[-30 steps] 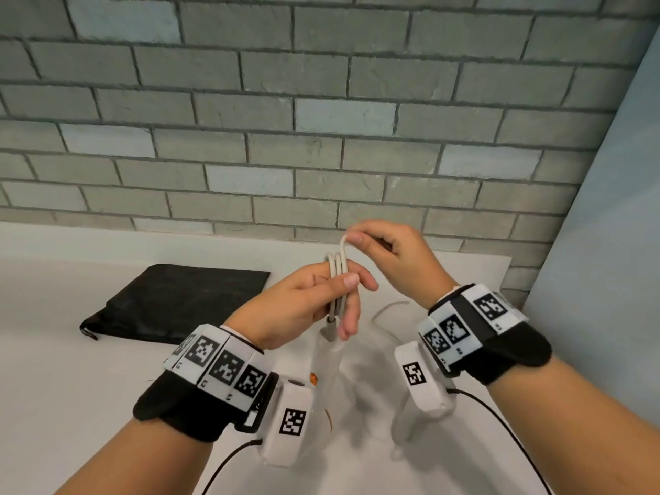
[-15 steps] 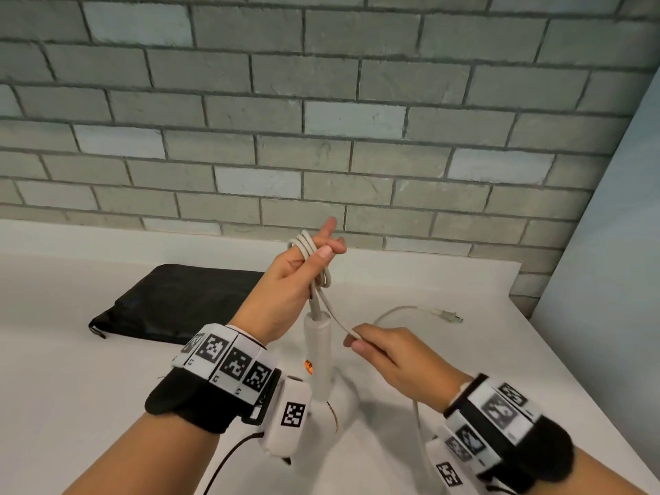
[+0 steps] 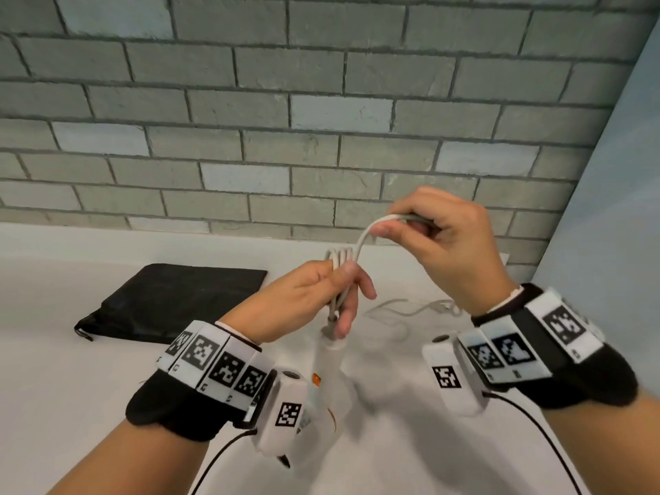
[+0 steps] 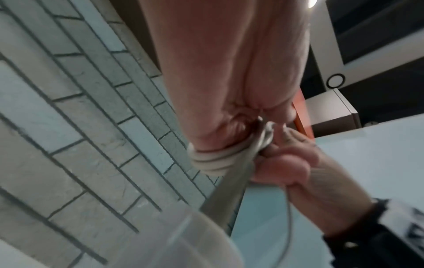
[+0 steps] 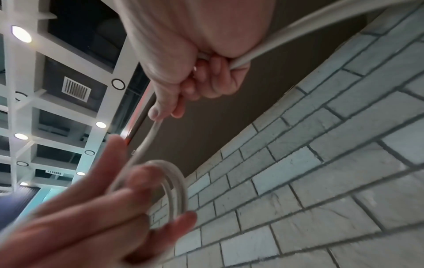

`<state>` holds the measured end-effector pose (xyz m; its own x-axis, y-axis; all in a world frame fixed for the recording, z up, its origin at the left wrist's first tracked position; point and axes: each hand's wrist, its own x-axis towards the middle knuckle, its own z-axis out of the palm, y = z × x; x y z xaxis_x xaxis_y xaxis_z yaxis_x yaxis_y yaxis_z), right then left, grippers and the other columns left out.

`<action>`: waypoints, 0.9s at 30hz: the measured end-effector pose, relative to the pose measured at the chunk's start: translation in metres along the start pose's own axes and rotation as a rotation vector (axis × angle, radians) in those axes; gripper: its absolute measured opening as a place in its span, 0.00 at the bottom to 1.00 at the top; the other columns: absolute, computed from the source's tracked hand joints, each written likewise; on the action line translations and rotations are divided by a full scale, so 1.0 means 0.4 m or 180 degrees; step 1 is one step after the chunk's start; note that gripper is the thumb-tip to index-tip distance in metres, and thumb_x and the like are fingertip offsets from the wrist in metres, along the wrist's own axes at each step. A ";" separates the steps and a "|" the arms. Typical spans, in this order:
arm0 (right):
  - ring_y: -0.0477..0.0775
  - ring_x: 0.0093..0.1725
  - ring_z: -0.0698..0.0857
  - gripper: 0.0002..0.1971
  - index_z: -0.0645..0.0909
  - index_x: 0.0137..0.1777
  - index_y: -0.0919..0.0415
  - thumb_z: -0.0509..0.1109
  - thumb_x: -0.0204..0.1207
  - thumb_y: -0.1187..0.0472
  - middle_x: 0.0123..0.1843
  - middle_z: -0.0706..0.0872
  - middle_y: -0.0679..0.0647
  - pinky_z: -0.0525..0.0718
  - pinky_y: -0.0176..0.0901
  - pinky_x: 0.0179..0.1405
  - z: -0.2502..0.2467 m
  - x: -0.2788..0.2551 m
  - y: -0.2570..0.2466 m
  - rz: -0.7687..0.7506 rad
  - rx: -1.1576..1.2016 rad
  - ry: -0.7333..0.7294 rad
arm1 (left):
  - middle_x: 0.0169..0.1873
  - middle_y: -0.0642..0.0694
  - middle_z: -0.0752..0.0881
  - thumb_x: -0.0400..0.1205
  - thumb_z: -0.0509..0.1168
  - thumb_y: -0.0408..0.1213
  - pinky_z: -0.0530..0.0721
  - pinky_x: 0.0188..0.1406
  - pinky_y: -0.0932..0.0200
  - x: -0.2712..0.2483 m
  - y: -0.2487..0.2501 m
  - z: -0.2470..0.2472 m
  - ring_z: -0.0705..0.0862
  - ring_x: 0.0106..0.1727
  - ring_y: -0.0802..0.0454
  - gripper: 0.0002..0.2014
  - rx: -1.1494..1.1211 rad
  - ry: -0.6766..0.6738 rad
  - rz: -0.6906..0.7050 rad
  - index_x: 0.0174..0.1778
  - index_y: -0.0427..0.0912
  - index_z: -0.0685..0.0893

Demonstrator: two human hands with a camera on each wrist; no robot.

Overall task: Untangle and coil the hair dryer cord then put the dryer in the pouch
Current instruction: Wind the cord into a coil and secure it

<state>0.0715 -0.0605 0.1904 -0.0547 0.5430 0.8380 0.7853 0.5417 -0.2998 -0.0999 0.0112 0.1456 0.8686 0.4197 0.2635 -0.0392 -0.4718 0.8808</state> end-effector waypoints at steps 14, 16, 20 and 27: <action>0.62 0.55 0.86 0.18 0.75 0.67 0.50 0.55 0.81 0.49 0.58 0.88 0.58 0.83 0.55 0.53 0.206 -0.141 0.155 0.0988 -0.0374 -0.1629 | 0.12 0.52 0.72 0.82 0.50 0.43 0.79 0.37 0.57 0.013 -0.043 -0.002 0.70 0.16 0.55 0.17 -0.1696 0.0684 0.0061 0.30 0.43 0.75; 0.64 0.55 0.85 0.18 0.70 0.70 0.50 0.53 0.82 0.50 0.59 0.87 0.59 0.82 0.54 0.53 0.220 -0.178 0.140 0.0978 -0.0362 -0.2077 | 0.15 0.50 0.79 0.85 0.49 0.43 0.78 0.37 0.56 0.019 -0.048 -0.013 0.77 0.19 0.53 0.18 -0.1613 0.1009 0.0081 0.32 0.42 0.74; 0.64 0.49 0.84 0.15 0.69 0.65 0.58 0.55 0.82 0.55 0.53 0.86 0.61 0.78 0.50 0.45 0.208 -0.216 0.083 0.0707 -0.0240 -0.2444 | 0.35 0.41 0.92 0.85 0.46 0.40 0.86 0.53 0.59 0.027 -0.055 -0.020 0.91 0.43 0.43 0.17 -0.1523 0.1390 0.0135 0.33 0.40 0.72; 0.47 0.34 0.76 0.16 0.76 0.41 0.59 0.56 0.79 0.47 0.34 0.78 0.48 0.74 0.42 0.34 0.114 -0.188 -0.010 -0.0104 0.0195 -0.1892 | 0.34 0.42 0.91 0.86 0.47 0.39 0.86 0.47 0.61 0.031 -0.060 -0.036 0.91 0.38 0.44 0.16 -0.0749 0.1526 0.0031 0.36 0.39 0.72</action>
<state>0.0443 -0.0742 0.1080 -0.4278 0.7817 0.4537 0.7413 0.5907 -0.3187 -0.0954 0.0390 0.1334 0.5465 0.7494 0.3739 -0.2038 -0.3140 0.9273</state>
